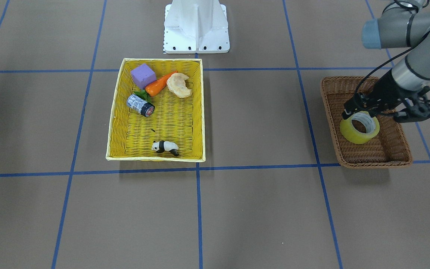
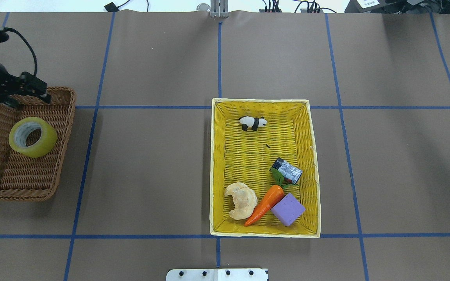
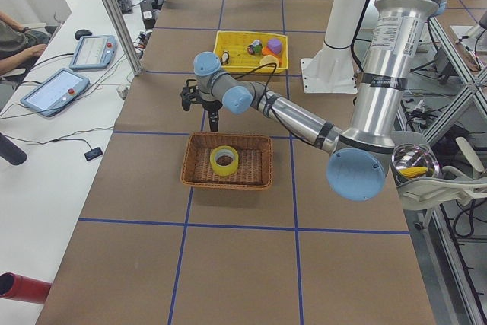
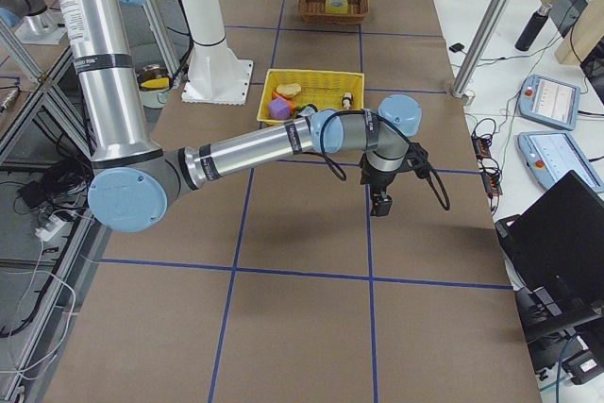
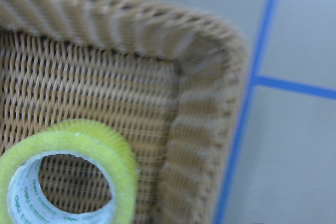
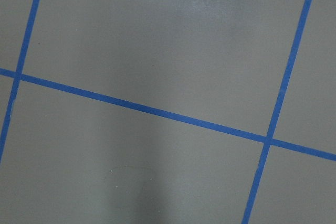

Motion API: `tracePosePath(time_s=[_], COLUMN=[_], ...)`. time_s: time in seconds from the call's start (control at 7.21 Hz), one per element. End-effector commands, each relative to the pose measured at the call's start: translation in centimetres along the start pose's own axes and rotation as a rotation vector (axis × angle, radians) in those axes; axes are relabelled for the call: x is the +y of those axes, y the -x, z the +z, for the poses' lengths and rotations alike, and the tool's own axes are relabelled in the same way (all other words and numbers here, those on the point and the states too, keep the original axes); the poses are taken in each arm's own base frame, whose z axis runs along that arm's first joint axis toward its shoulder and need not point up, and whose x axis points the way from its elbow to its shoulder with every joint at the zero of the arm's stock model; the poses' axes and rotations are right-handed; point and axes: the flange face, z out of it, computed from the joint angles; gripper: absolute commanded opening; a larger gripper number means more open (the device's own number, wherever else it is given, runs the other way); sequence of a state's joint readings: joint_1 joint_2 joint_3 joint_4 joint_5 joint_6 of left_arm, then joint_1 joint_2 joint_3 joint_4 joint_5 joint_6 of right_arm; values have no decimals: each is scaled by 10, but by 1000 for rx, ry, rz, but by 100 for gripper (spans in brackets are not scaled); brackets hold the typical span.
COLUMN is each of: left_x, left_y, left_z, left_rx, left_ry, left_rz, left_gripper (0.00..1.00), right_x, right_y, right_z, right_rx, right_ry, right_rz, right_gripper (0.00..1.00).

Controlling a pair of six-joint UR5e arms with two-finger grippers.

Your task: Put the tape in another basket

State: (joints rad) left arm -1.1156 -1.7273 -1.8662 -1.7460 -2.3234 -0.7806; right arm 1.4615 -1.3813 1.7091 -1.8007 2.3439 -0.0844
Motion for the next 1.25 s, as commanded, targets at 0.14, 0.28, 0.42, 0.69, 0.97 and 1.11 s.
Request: tracePosePath(time_s=[0.14,0.28,0.42,0.69,0.97,1.11], left_x=[-5,-11,-16,-17,-18,-21], left_y=[141,190,241,289,289,299], left_z=[-67,-67,-65,-60,-59,-52], left_rx=[-92,-125,-149,-164,-167,-167], left_ry=[-96,-82,-63,-36,-33,-17], left_rz=[276,330,331,353,341,323], left_gripper=[99,99,99,99,99,99], right_x=[6,14,28,40,41,43], right_y=[-22,-35,-48,-56,-56,-58], right_z=[-17,-17,-11,-4,-3,-1], right_rx=[13,22,32,48,47,48], right_ry=[-29,-28,-17,-3,-1,2], right_rz=[39,65,88,98,100,102], right_gripper=[100,100,100,100,100,100])
